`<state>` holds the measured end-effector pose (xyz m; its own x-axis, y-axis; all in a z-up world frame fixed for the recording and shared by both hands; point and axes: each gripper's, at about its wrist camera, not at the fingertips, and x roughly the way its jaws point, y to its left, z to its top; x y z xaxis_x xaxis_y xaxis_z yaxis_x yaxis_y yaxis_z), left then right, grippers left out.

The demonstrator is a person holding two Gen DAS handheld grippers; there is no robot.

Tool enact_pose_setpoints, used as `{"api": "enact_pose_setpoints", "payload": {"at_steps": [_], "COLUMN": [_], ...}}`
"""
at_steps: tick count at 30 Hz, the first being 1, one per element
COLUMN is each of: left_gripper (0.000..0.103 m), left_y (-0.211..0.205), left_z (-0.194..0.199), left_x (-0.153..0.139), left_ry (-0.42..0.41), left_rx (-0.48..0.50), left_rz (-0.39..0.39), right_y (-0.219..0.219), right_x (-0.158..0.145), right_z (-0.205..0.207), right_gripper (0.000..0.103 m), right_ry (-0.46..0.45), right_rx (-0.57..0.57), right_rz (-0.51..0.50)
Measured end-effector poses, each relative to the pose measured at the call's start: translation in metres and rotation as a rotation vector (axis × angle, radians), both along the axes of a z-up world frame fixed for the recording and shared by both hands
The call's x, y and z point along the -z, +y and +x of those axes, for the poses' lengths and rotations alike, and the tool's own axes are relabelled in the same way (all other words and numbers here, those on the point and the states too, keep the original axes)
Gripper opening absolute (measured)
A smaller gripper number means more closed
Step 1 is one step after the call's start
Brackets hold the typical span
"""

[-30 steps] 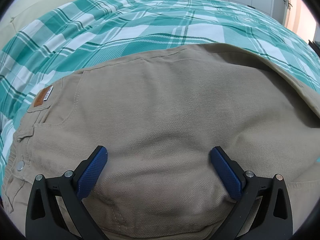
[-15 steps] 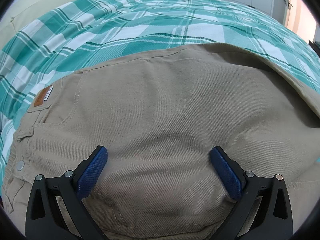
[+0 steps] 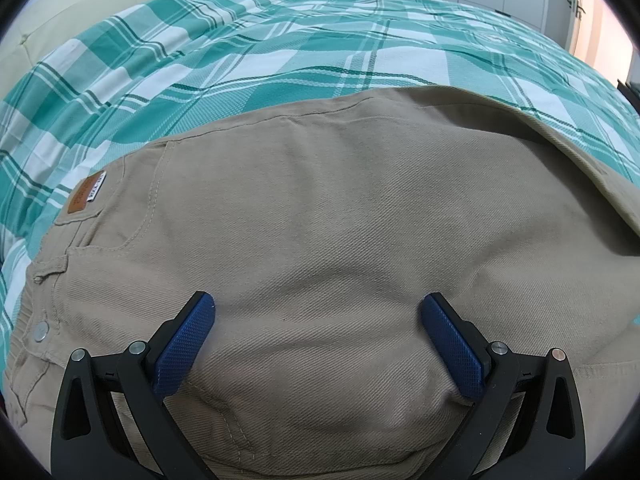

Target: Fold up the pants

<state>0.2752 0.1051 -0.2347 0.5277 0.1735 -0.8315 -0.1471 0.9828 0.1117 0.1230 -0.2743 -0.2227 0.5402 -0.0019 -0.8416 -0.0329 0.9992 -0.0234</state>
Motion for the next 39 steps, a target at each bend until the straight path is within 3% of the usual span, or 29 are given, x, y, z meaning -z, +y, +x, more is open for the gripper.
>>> {"api": "enact_pose_setpoints", "payload": {"at_steps": [5,10,13,15,16,17,20,23,26,28,30,32,33,36,39], "left_gripper": [0.103,0.103,0.103,0.103,0.103,0.103,0.103,0.103,0.103,0.103,0.103,0.103,0.103,0.103,0.103], "left_y": [0.0,0.0,0.001,0.0,0.0,0.0,0.0,0.0,0.0,0.0,0.0,0.0,0.0,0.0,0.001], "left_z": [0.0,0.0,0.0,0.0,0.0,0.0,0.0,-0.001,-0.001,-0.001,-0.001,-0.001,-0.001,-0.001,0.0], "left_x": [0.0,0.0,0.0,0.0,0.0,0.0,0.0,0.0,0.0,0.0,0.0,0.0,0.0,0.001,0.001], "left_ry": [0.0,0.0,-0.001,-0.001,0.0,0.0,0.0,0.0,0.0,0.001,-0.001,0.0,-0.001,-0.001,-0.002], "left_rx": [0.0,0.0,0.0,0.0,0.0,0.0,0.0,0.0,0.0,0.0,0.0,0.0,0.0,0.0,-0.003], "left_rz": [0.0,0.0,-0.001,-0.001,0.0,0.0,0.0,-0.001,-0.001,-0.001,-0.001,-0.001,-0.002,-0.001,-0.014], "right_y": [-0.002,-0.01,-0.048,-0.074,-0.092,-0.103,-0.139,-0.161,-0.17,-0.17,-0.169,-0.168,-0.166,-0.163,-0.158], "right_x": [-0.002,-0.025,-0.061,-0.064,-0.056,-0.049,-0.014,0.001,-0.001,0.003,0.003,0.001,-0.004,-0.04,-0.096], "right_z": [0.0,0.011,-0.007,-0.013,-0.011,-0.008,-0.003,-0.007,-0.008,-0.005,-0.001,0.003,0.007,0.014,0.019], "right_gripper": [0.101,0.099,0.094,0.092,0.091,0.084,0.071,0.062,0.058,0.047,0.024,0.01,0.004,0.004,0.004], "right_ry": [0.005,0.2,0.098,0.054,0.043,0.043,0.064,-0.035,-0.149,-0.161,-0.157,-0.157,-0.158,-0.207,-0.3], "right_rx": [-0.005,-0.048,0.067,0.167,0.234,0.279,0.536,0.721,0.825,0.863,0.886,0.876,0.84,0.689,0.527], "right_rz": [0.016,0.068,0.34,0.51,0.656,0.737,0.908,1.015,0.997,0.982,0.92,0.851,0.812,0.701,0.642]}}
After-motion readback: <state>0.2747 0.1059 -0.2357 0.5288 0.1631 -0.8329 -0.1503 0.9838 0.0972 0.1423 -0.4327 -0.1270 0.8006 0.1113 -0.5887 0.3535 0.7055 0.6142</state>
